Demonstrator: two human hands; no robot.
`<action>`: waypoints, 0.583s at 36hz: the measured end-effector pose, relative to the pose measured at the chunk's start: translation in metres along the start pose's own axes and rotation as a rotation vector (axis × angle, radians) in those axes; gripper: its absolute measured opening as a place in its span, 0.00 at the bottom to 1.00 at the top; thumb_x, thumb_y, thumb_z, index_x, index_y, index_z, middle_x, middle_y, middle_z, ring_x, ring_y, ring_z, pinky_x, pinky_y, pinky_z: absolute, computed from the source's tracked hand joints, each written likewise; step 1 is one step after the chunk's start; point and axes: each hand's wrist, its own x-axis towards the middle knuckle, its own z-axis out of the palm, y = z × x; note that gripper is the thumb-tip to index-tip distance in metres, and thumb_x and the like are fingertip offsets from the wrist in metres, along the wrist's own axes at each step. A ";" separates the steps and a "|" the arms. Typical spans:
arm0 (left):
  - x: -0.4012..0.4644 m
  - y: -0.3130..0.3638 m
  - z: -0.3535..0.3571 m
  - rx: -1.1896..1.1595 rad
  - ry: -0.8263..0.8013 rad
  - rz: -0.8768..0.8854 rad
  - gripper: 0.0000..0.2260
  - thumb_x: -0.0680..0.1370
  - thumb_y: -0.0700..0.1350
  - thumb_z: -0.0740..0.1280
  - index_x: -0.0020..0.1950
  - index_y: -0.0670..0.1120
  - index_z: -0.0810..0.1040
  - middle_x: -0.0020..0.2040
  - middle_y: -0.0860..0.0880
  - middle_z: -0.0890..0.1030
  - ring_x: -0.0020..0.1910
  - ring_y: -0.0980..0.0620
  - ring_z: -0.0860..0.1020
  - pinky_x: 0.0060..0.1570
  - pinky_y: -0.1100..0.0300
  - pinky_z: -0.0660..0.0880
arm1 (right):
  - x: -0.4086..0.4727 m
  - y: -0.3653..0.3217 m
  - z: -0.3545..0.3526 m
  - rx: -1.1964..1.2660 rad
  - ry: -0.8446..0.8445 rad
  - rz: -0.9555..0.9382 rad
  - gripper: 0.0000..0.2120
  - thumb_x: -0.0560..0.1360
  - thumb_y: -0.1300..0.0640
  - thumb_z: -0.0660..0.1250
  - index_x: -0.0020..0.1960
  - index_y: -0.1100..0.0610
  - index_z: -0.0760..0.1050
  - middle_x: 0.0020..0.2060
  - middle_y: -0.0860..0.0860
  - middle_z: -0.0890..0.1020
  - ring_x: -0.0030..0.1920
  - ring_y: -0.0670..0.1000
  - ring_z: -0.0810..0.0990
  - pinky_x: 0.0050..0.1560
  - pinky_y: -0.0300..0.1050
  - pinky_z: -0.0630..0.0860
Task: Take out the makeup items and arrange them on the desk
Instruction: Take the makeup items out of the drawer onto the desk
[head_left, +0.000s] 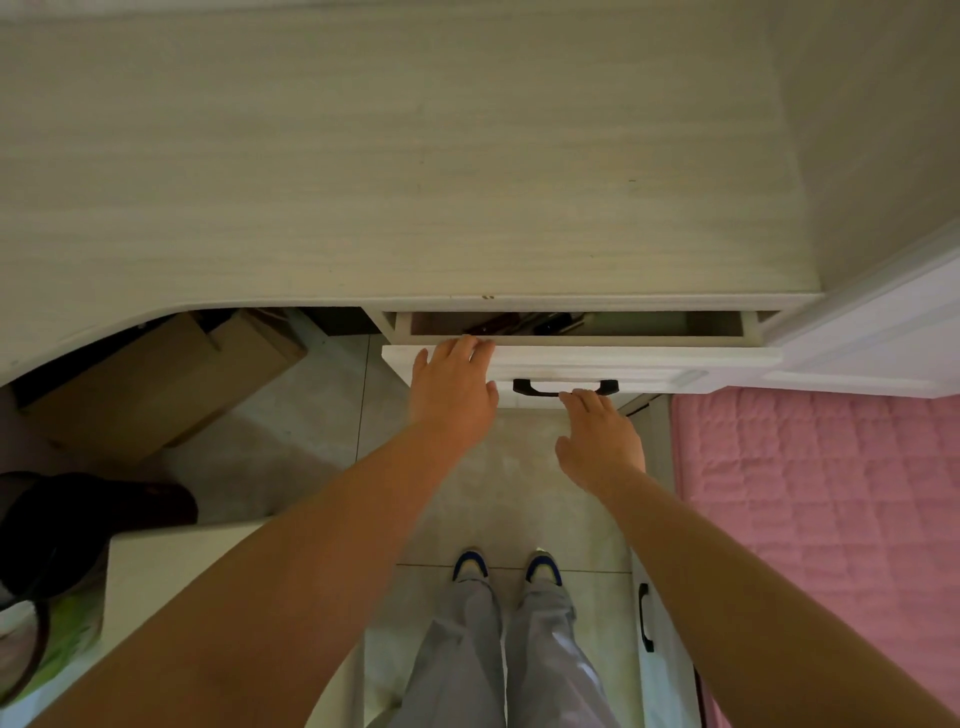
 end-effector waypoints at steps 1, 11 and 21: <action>0.001 0.001 -0.002 -0.006 0.001 -0.001 0.21 0.80 0.50 0.59 0.73 0.49 0.62 0.69 0.49 0.67 0.68 0.48 0.65 0.68 0.50 0.63 | -0.003 0.000 -0.002 0.005 0.050 -0.015 0.25 0.77 0.56 0.58 0.74 0.54 0.58 0.71 0.51 0.64 0.70 0.52 0.63 0.67 0.47 0.66; -0.007 0.007 -0.006 -0.034 -0.045 -0.031 0.18 0.78 0.48 0.61 0.68 0.48 0.67 0.62 0.49 0.70 0.60 0.48 0.69 0.55 0.54 0.70 | -0.008 -0.003 -0.029 -0.054 0.291 -0.066 0.23 0.77 0.55 0.60 0.71 0.54 0.64 0.63 0.54 0.69 0.62 0.55 0.68 0.62 0.48 0.67; -0.026 0.004 -0.011 -0.062 -0.190 0.021 0.17 0.77 0.45 0.62 0.67 0.48 0.69 0.63 0.48 0.72 0.62 0.48 0.69 0.59 0.53 0.70 | -0.022 -0.009 -0.039 -0.065 0.200 -0.040 0.17 0.78 0.50 0.58 0.65 0.52 0.71 0.64 0.51 0.69 0.64 0.52 0.66 0.66 0.47 0.65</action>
